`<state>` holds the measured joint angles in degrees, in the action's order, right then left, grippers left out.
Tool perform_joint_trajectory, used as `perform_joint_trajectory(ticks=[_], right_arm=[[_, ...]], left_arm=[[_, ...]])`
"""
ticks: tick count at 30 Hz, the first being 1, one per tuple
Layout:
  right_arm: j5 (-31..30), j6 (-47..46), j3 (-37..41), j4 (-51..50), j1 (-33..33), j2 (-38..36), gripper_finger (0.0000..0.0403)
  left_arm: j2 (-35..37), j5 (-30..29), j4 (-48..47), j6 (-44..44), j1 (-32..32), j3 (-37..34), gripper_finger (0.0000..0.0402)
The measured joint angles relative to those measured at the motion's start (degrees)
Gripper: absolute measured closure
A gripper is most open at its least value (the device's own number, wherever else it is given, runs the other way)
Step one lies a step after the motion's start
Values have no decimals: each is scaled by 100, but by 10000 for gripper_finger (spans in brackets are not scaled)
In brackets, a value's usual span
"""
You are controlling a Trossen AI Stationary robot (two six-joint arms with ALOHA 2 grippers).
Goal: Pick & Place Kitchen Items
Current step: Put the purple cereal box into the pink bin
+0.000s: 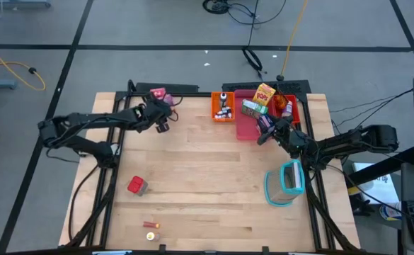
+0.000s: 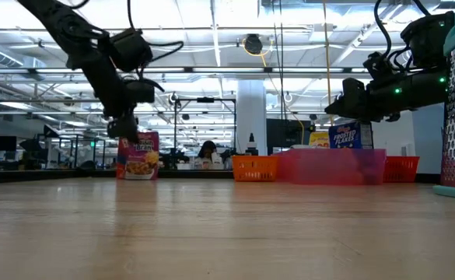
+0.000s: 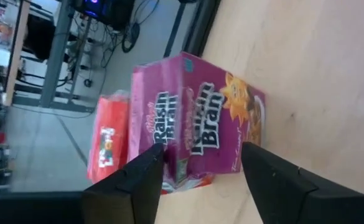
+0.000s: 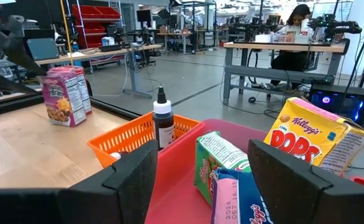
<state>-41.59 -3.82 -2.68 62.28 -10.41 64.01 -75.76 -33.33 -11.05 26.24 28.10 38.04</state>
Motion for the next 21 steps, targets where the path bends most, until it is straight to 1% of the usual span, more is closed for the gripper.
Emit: perform_joint_trajectory(ticks=[2, 6, 8, 10, 12, 14, 15, 16, 21], right_arm=[[60, -1, 0, 0, 0, 0, 161], [173, -10, 0, 0, 0, 0, 161], [171, -4, -1, -13, 0, 0, 161], [161, -2, 0, -13, 0, 0, 161], [143, -1, -1, -13, 0, 0, 161], [143, -1, -1, -15, 0, 0, 161], [143, -1, -1, -15, 0, 0, 161], [142, -1, -1, -15, 0, 0, 161], [141, -1, -1, -11, 0, 0, 161]], left_arm=[[-209, -150, 88, 168, 0, 0, 192], [-623, -940, 241, 282, 0, 2, 197], [-766, -1039, 219, 363, 2, 3, 212], [-832, -1074, 238, 353, -15, 11, 246], [-844, -1113, 236, 266, -76, 11, 297], [-832, -1188, 254, 162, -159, 11, 359], [-795, -1215, 241, 124, -192, 10, 379], [-754, -1216, 233, 101, -213, 7, 387], [-743, -1332, 241, 156, -344, 2, 397]])
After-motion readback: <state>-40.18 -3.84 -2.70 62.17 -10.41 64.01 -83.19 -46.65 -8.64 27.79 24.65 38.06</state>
